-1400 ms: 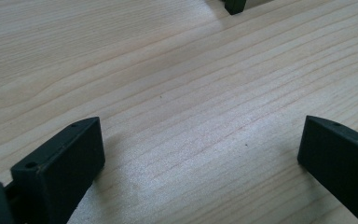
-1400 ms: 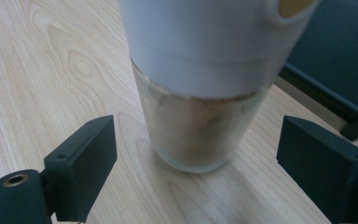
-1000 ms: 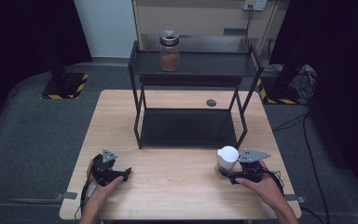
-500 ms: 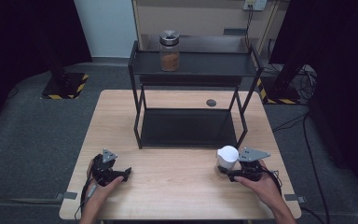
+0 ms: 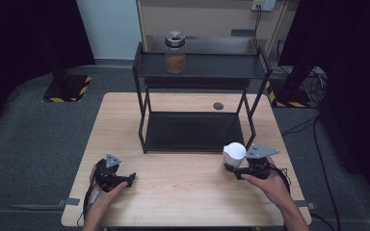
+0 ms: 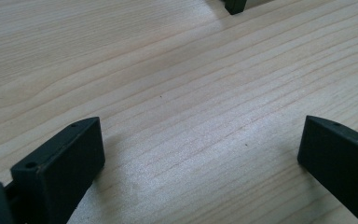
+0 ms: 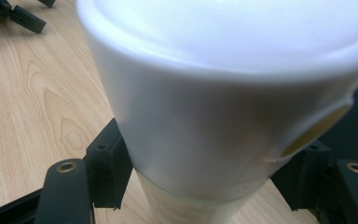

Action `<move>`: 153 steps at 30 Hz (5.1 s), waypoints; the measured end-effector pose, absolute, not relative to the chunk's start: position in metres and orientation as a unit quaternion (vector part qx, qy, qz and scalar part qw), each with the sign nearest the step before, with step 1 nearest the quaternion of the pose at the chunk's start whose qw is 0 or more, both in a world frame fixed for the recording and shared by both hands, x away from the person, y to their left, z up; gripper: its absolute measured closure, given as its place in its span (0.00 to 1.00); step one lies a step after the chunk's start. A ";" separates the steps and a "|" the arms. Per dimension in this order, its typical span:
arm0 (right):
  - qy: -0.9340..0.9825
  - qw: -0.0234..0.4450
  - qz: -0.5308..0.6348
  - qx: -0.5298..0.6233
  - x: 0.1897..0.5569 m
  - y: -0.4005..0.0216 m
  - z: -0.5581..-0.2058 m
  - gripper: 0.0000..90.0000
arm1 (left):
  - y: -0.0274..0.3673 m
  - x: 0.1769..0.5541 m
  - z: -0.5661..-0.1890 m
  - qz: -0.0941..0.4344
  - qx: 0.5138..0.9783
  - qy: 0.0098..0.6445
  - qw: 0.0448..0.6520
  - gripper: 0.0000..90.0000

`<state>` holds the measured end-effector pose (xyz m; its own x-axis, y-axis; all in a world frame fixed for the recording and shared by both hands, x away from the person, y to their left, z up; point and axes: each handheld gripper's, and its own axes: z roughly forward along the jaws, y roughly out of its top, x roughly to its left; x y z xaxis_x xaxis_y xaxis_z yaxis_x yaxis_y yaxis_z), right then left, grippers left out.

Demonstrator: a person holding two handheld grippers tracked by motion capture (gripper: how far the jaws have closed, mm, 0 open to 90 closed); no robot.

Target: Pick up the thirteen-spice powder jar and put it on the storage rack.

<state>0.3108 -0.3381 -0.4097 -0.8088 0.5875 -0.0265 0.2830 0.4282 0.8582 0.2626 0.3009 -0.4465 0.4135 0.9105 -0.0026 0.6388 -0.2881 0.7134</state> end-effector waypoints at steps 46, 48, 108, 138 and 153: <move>0.829 0.171 0.479 0.233 0.365 -0.322 -0.327 0.35 | 0.300 0.264 -0.446 0.208 0.775 0.500 0.326 0.00; 0.829 0.174 0.478 0.232 0.367 -0.322 -0.323 0.35 | 0.300 0.264 -0.446 0.208 0.775 0.499 0.326 0.00; 0.828 0.181 0.486 0.212 0.385 -0.328 -0.195 0.35 | 0.300 0.264 -0.447 0.208 0.775 0.499 0.326 0.00; 0.817 0.187 0.498 0.221 0.399 -0.323 -0.147 0.35 | 0.300 0.265 -0.447 0.208 0.775 0.499 0.326 0.00; 0.813 0.193 0.498 0.230 0.415 -0.316 -0.133 0.35 | 0.300 0.265 -0.447 0.207 0.776 0.499 0.327 0.00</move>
